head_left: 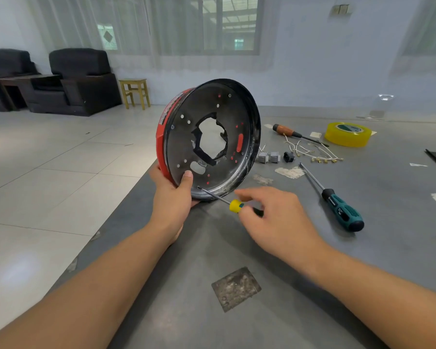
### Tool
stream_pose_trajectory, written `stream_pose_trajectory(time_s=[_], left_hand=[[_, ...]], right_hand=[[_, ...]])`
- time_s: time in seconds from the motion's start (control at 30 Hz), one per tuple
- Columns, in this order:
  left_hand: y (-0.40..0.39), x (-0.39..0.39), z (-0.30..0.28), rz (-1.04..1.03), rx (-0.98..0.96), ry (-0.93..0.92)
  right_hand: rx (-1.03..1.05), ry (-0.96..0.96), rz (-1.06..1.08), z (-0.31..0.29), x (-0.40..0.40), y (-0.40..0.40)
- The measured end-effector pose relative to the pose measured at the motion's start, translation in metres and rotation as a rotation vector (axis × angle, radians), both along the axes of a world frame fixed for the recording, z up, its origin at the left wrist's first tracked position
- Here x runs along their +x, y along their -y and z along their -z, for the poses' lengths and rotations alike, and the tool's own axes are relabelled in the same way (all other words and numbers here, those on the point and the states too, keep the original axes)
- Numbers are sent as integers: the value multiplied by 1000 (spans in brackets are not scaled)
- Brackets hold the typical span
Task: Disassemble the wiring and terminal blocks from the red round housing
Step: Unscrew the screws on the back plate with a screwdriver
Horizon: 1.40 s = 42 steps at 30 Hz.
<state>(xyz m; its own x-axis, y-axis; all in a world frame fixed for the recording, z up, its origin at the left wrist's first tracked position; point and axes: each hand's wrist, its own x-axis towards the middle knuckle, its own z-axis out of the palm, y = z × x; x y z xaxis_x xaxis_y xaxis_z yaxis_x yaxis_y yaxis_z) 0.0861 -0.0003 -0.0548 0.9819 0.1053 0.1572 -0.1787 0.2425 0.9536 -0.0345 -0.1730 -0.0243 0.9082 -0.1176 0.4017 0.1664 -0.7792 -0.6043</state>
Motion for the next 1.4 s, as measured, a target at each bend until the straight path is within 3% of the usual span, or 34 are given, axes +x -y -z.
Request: stream_pose_trajectory(time_s=[0.1, 0.17, 0.33, 0.4, 0.5, 0.67, 0.87, 1.0, 1.2, 1.3, 1.4], left_hand=[[-1, 1, 2, -5, 18, 16], [-2, 2, 3, -3, 29, 28], [-4, 6, 4, -25, 33, 33], [-4, 8, 5, -36, 17, 27], [-5, 8, 5, -53, -12, 13], [-6, 6, 2, -97, -113, -15], [-5, 6, -2, -95, -161, -89], [-6, 7, -2, -92, -135, -105], [-4, 6, -3, -71, -152, -126], [-4, 3, -3, -73, -128, -111], [-5, 3, -3, -73, -112, -98]], right_hand=[[591, -152, -24, -1, 7, 4], [867, -165, -23, -2, 9, 6], [1307, -127, -76, -5, 8, 14], [1336, -106, -98, -4, 8, 12], [1139, -93, -52, -5, 8, 4], [315, -137, 145, -6, 11, 12], [234, -7, 91, -14, 14, 15], [-82, 69, 18, -15, 7, 18], [-755, 554, -235, -32, 9, 35], [-572, 478, -301, -27, 9, 34], [-246, 314, -190, -16, 5, 25]])
